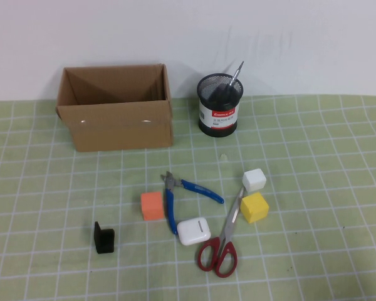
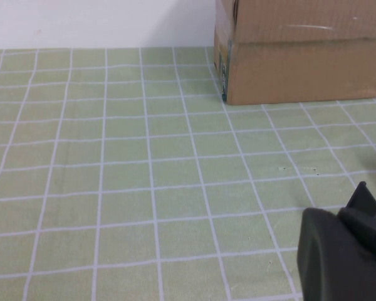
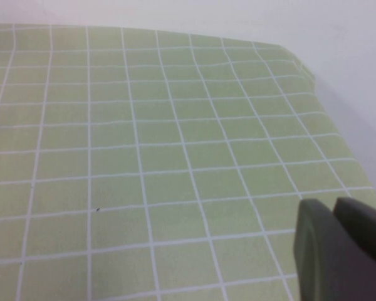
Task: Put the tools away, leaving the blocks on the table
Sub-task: Pick up the pliers from the table
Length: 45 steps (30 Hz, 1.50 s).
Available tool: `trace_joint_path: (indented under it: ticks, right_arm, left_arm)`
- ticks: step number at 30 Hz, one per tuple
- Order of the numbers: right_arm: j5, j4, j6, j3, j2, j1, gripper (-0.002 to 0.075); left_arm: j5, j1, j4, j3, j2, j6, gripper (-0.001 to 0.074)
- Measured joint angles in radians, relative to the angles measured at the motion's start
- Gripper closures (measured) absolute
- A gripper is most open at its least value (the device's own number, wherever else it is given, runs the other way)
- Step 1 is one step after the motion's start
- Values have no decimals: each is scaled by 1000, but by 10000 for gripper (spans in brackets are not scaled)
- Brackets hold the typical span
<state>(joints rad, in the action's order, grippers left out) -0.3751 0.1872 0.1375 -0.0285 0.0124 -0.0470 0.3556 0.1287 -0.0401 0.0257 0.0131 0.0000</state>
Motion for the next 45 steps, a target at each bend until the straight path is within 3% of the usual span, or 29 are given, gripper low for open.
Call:
trace_joint_path:
  ticks: [4, 11, 17, 23, 32, 40, 45]
  right_arm:
    - [61, -56, 43, -2, 0, 0, 736]
    - [234, -403, 113, -2, 0, 0, 736]
    - [337, -543, 136, -2, 0, 0, 736]
    - [61, -599, 133, 113, -69, 0, 736]
    - [-418, -595, -73, 488, -553, 0, 736]
    - [-506, -591, -220, 694, -952, 20, 736]
    - [-506, -568, -233, 854, -1181, 177, 736]
  left_arm:
    - [0, 0, 0, 0, 0, 0, 738]
    - [2, 0, 0, -2, 0, 0, 738]
    - [2, 0, 0, -2, 0, 0, 738]
    - [2, 0, 0, -2, 0, 0, 738]
    - [4, 0, 0, -2, 0, 0, 738]
    - [4, 0, 0, -2, 0, 0, 738]
    - [4, 0, 0, -2, 0, 0, 738]
